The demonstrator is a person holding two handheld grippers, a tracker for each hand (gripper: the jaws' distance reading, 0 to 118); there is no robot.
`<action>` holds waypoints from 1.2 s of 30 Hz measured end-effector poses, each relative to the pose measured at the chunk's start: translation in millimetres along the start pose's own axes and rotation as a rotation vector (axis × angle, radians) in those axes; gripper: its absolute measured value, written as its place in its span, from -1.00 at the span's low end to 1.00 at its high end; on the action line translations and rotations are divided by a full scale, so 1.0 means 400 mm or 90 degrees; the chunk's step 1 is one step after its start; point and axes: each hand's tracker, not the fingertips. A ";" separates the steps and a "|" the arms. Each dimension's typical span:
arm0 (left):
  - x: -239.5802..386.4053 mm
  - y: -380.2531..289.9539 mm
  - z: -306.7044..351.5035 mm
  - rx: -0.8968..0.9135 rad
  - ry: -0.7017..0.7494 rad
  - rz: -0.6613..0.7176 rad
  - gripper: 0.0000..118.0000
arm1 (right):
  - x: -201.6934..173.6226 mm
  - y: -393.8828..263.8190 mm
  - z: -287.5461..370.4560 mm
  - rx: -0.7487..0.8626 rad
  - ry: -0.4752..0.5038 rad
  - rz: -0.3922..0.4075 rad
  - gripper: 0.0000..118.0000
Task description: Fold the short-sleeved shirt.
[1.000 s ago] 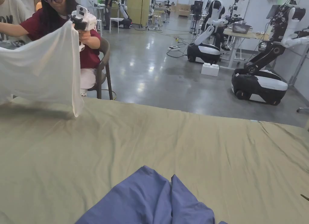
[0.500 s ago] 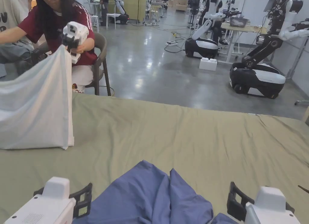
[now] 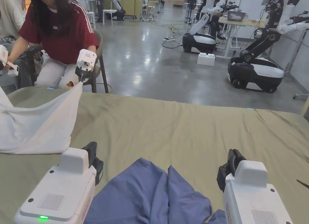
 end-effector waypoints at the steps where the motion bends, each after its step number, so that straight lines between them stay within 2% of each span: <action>1: -0.006 -0.004 -0.012 -0.004 -0.004 -0.002 -1.00 | 0.001 -0.001 -0.001 0.000 0.002 0.000 -0.97; 8: -0.045 -0.091 -0.247 -0.212 -0.054 0.033 -1.00 | 0.013 -0.052 -0.033 -0.037 0.022 -0.016 -0.99; 10: -0.038 -0.130 -0.341 -0.291 -0.075 0.010 -1.00 | 0.016 -0.079 -0.045 -0.060 0.020 -0.008 -0.99; 14: -0.003 -0.205 -0.519 -0.393 -0.155 0.032 -1.00 | 0.035 -0.140 -0.069 -0.105 0.019 0.006 -0.99; 15: 0.012 -0.220 -0.562 -0.407 -0.168 0.023 -0.93 | 0.044 -0.154 -0.075 -0.118 0.017 0.007 -0.99; 17: 0.045 -0.244 -0.644 -0.437 -0.171 0.000 -0.66 | 0.056 -0.175 -0.085 -0.139 0.013 0.010 -0.99; 20: 0.089 -0.279 -0.748 -0.456 -0.180 -0.008 -0.52 | 0.081 -0.199 -0.088 -0.151 0.002 0.016 -0.99; 21: 0.110 -0.288 -0.779 -0.467 -0.183 -0.014 -0.38 | 0.092 -0.208 -0.090 -0.158 -0.004 0.019 -0.99; 23: 0.134 -0.309 -0.827 -0.474 -0.184 -0.011 0.18 | 0.112 -0.219 -0.093 -0.173 -0.014 0.023 -0.99; 25: 0.160 -0.325 -0.865 -0.486 -0.197 -0.002 0.54 | 0.131 -0.234 -0.096 -0.188 -0.025 0.029 -0.99; 28: 0.196 -0.352 -0.906 -0.513 -0.213 0.006 0.56 | 0.159 -0.258 -0.100 -0.208 -0.043 0.022 -0.99; 32: 0.245 -0.394 -0.912 -0.552 -0.193 -0.052 0.55 | 0.187 -0.284 -0.105 -0.234 -0.059 0.008 -0.99; 33: 0.258 -0.413 -0.919 -0.566 -0.193 -0.079 0.51 | 0.193 -0.289 -0.105 -0.238 -0.063 0.004 -0.99; 34: 0.271 -0.422 -0.911 -0.568 -0.201 -0.096 0.30 | 0.198 -0.292 -0.104 -0.242 -0.065 0.000 -0.99; 36: 0.294 -0.419 -0.884 -0.518 -0.198 -0.113 0.14 | 0.208 -0.299 -0.104 -0.251 -0.071 -0.005 -0.99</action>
